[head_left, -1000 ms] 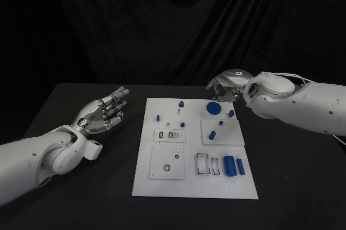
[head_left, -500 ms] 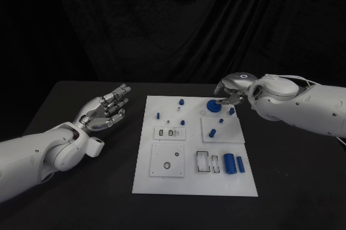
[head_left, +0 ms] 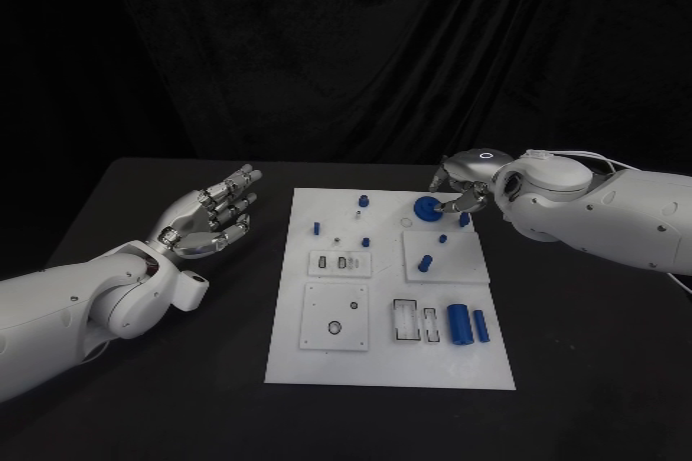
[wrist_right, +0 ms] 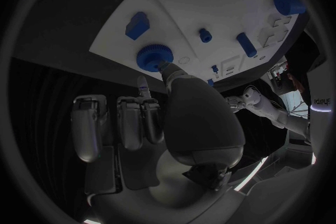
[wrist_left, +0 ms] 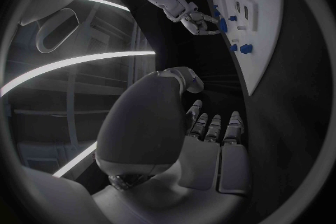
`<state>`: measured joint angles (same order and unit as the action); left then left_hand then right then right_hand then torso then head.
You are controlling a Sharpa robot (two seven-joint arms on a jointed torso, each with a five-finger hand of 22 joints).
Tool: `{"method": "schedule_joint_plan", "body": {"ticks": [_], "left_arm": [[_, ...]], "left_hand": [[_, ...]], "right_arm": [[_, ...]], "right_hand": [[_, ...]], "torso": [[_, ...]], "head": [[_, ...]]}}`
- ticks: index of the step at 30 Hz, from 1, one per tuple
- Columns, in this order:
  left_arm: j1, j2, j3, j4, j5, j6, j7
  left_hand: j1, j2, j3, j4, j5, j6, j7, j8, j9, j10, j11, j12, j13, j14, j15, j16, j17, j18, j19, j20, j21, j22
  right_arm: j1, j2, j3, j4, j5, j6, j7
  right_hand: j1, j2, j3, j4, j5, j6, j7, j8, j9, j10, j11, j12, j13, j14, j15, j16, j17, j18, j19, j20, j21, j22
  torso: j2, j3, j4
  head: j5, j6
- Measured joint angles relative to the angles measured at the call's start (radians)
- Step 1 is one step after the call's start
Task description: Assemble the parts on the task board
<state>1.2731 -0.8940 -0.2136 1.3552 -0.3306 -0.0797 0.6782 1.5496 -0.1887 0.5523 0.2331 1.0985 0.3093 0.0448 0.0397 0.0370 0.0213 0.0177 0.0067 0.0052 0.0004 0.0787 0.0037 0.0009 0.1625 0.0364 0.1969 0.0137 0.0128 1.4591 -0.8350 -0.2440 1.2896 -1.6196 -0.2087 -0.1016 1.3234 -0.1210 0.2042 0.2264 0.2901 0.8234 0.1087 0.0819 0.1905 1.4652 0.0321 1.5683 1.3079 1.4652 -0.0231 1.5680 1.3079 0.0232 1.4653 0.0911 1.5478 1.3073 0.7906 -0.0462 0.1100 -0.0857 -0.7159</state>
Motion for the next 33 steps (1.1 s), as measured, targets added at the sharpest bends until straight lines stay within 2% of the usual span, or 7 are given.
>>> {"method": "schedule_joint_plan", "body": {"ticks": [16,18,21,29,33], "left_arm": [[-0.001,0.004,0.000,-0.006,0.000,0.005,0.000],[-0.001,0.005,0.000,-0.007,0.000,0.006,0.000],[-0.001,0.006,0.000,-0.008,0.000,0.008,0.000],[-0.002,0.007,0.000,-0.010,0.000,0.014,0.000],[-0.003,0.008,0.000,-0.010,0.000,0.017,0.000]], "left_hand": [[0.000,0.000,0.008,-0.008,0.000,-0.002,0.002,0.000,0.000,0.000,0.000,0.000,0.000,0.000,0.000,0.000,0.000,0.000,0.000,0.000,0.000,0.001],[0.000,0.000,0.008,-0.008,0.000,-0.004,0.004,0.000,0.000,0.000,0.000,0.000,0.000,0.000,0.000,0.000,0.000,0.000,0.000,0.000,0.000,0.001],[0.000,0.000,0.013,-0.013,0.000,-0.004,0.004,0.000,0.000,0.000,0.000,0.000,0.000,-0.002,0.002,0.000,0.000,0.000,0.000,0.000,0.000,0.001],[-0.004,0.004,0.014,-0.014,0.000,-0.004,0.004,0.000,0.000,0.000,0.000,0.000,0.000,0.000,0.007,0.000,0.001,0.000,0.000,0.000,0.000,0.001],[-0.004,0.004,0.018,-0.018,0.000,-0.008,0.000,0.000,0.000,0.000,0.000,0.000,0.000,0.000,0.007,0.000,0.001,0.000,0.000,0.000,0.000,0.001]], "right_arm": [[-0.013,0.013,0.000,-0.007,0.000,0.010,-0.001],[-0.015,0.015,0.000,-0.008,0.000,0.011,-0.001],[-0.017,0.020,0.000,-0.012,0.000,0.013,-0.001],[-0.023,0.033,0.002,-0.024,0.000,0.017,-0.001],[-0.024,0.038,0.004,-0.033,0.000,0.016,0.000]], "right_hand": [[0.000,0.000,0.000,0.000,0.000,-0.009,-0.002,-0.004,0.002,0.000,0.000,0.000,0.000,0.000,0.000,0.000,0.000,0.000,0.000,0.000,0.000,0.001],[0.000,0.000,0.000,0.000,0.000,-0.005,-0.006,-0.004,0.009,0.004,-0.004,0.000,0.000,0.000,0.000,0.000,0.000,0.000,0.000,0.000,0.000,0.001],[0.000,0.000,-0.003,-0.003,0.000,0.002,-0.013,0.008,0.019,0.000,-0.007,0.000,0.000,0.004,-0.004,0.000,0.000,0.000,0.003,-0.003,0.000,0.001],[0.015,0.004,-0.004,-0.019,0.000,0.029,-0.012,0.038,0.053,0.003,-0.011,0.000,0.000,0.000,-0.007,0.000,0.000,0.000,0.000,-0.007,0.000,0.001],[0.024,0.014,-0.005,-0.040,-0.004,0.048,-0.016,0.072,0.088,0.000,-0.014,0.000,0.000,0.000,-0.007,0.000,0.000,0.000,0.001,-0.008,0.000,0.001]], "torso": [[-0.001,-0.0001,-0.0008],[-0.001,-0.0001,-0.0008],[-0.001,-0.0001,-0.0008],[-0.001,-0.0001,-0.0008],[0.000,-0.0001,-0.0008]], "head": [[0.001,-0.007],[0.001,-0.008],[0.001,-0.009],[0.002,-0.014],[0.001,-0.015]]}}
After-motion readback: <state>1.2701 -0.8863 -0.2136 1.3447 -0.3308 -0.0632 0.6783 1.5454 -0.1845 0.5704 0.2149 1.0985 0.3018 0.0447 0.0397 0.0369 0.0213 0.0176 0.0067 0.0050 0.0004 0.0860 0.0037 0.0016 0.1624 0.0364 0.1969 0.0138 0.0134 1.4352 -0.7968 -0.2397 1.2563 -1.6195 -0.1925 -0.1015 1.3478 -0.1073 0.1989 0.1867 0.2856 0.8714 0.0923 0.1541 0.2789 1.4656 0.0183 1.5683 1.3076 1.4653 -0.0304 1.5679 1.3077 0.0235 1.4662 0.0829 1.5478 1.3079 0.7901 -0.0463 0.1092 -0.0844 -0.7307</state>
